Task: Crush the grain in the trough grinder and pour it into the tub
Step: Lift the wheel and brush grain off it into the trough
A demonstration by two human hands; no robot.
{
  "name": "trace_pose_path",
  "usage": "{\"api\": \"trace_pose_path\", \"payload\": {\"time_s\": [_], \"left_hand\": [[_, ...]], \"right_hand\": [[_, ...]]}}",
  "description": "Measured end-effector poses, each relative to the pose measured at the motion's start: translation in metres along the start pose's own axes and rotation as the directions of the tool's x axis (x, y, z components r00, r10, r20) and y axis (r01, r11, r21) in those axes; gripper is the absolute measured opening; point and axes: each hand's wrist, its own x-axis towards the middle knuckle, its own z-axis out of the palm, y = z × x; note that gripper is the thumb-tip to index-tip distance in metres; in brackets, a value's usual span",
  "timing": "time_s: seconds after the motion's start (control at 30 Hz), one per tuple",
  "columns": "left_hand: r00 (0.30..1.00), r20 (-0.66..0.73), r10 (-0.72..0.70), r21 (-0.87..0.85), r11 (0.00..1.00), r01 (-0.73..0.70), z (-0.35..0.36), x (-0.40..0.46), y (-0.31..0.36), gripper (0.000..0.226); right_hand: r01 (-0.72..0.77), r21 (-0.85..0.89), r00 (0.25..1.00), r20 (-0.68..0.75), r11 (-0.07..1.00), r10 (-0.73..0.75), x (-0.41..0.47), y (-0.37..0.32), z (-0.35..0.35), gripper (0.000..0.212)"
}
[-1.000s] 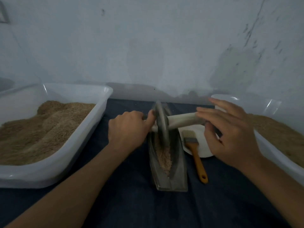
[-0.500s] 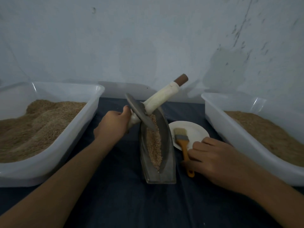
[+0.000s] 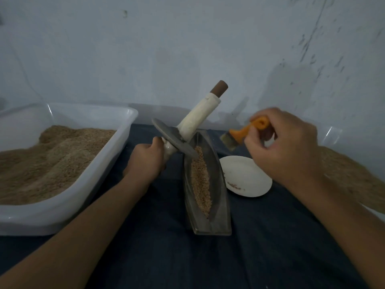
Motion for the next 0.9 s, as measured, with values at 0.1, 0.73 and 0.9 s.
{"api": "trace_pose_path", "payload": {"time_s": [0.1, 0.73, 0.9], "left_hand": [[0.999, -0.023, -0.037, -0.051, 0.998, 0.036, -0.001, 0.001, 0.001, 0.06], [0.999, -0.051, 0.014, 0.031, 0.999, -0.013, -0.003, -0.015, 0.006, 0.052], [0.995, -0.095, -0.02, -0.03, 0.999, 0.017, -0.003, -0.015, 0.008, 0.056]], "right_hand": [[-0.135, 0.116, 0.985, -0.091, 0.984, 0.146, 0.015, -0.007, 0.021, 0.009], [-0.376, 0.211, 0.92, 0.197, 0.902, 0.338, -0.006, -0.026, 0.066, 0.024], [-0.423, 0.257, 0.901, 0.223, 0.869, 0.372, -0.008, -0.035, 0.037, 0.021]]}}
